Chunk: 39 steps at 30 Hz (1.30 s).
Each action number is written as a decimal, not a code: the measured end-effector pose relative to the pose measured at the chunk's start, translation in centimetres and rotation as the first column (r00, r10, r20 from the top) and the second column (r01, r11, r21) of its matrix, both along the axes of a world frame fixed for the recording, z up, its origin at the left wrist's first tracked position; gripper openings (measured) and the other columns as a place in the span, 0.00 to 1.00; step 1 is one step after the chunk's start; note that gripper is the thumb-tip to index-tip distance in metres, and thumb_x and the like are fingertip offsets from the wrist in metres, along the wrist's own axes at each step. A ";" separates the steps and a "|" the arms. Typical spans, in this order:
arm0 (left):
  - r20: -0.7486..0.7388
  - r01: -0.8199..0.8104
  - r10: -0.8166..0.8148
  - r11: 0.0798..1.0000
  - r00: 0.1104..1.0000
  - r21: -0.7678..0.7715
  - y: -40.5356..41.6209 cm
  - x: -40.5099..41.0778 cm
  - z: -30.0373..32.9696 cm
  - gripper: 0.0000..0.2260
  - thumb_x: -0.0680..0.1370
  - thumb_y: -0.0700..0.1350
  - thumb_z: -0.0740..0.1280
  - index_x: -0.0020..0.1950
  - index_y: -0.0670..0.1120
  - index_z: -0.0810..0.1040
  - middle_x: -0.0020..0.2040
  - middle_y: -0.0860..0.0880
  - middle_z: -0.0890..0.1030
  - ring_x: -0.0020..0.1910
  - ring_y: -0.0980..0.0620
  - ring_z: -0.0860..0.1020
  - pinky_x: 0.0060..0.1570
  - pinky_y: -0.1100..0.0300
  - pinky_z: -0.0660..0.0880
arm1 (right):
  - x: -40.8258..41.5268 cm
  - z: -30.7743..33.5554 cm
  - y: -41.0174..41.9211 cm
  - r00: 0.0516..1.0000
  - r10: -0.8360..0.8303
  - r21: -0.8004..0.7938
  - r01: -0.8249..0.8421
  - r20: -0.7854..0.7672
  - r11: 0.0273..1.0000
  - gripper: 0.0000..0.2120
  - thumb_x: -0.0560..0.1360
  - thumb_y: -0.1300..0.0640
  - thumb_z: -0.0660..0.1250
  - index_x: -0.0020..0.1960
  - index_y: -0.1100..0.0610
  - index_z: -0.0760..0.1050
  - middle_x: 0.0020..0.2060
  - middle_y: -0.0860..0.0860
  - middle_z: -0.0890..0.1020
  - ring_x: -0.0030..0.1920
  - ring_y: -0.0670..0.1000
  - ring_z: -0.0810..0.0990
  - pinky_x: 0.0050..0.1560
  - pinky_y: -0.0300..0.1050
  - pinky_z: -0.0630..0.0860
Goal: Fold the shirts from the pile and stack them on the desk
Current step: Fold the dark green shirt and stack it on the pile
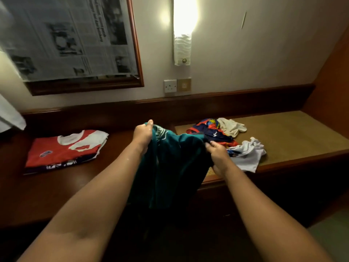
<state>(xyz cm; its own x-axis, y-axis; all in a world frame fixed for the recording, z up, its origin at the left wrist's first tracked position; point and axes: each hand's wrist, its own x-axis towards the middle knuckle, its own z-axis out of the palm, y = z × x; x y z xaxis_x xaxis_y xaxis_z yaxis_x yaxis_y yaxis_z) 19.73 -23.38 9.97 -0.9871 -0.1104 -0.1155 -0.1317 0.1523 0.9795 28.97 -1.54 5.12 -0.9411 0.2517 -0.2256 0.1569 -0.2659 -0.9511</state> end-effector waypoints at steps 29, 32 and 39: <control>-0.003 0.438 -0.459 0.850 0.888 -0.291 -0.1 7.9 -0.9 0.10 0.74 0.43 0.72 0.52 0.46 0.73 0.49 0.49 0.77 0.48 0.51 0.76 0.43 0.61 0.72 | 2.0 13.2 3.8 0.958 0.280 0.901 -0.074 -0.054 0.427 0.07 0.77 0.57 0.66 0.46 0.52 0.82 0.40 0.49 0.82 0.46 0.51 0.79 0.48 0.43 0.73; 0.103 0.511 -0.512 0.777 0.853 -0.368 0.1 8.2 -0.2 0.09 0.75 0.42 0.70 0.55 0.46 0.77 0.51 0.48 0.80 0.48 0.51 0.79 0.44 0.58 0.77 | 2.5 13.3 4.1 0.960 0.232 0.916 0.056 -0.159 0.397 0.07 0.79 0.58 0.64 0.48 0.54 0.81 0.41 0.51 0.81 0.46 0.51 0.78 0.46 0.41 0.69; 0.429 0.701 -0.569 0.441 0.701 -0.560 -0.2 9.6 -1.1 0.10 0.76 0.45 0.67 0.57 0.48 0.77 0.51 0.49 0.80 0.49 0.50 0.79 0.47 0.59 0.76 | 2.7 13.8 3.8 0.906 0.240 0.888 0.237 -0.348 0.393 0.08 0.79 0.59 0.64 0.52 0.58 0.82 0.43 0.50 0.82 0.48 0.48 0.78 0.47 0.36 0.68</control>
<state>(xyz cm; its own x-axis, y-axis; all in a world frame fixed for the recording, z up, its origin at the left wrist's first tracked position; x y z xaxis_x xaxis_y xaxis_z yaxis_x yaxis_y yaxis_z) 29.31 -23.57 8.89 -0.7846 0.4329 -0.4438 0.1412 0.8218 0.5520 31.65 2.28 18.87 -0.8721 0.0734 0.4838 -0.2539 0.7774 -0.5755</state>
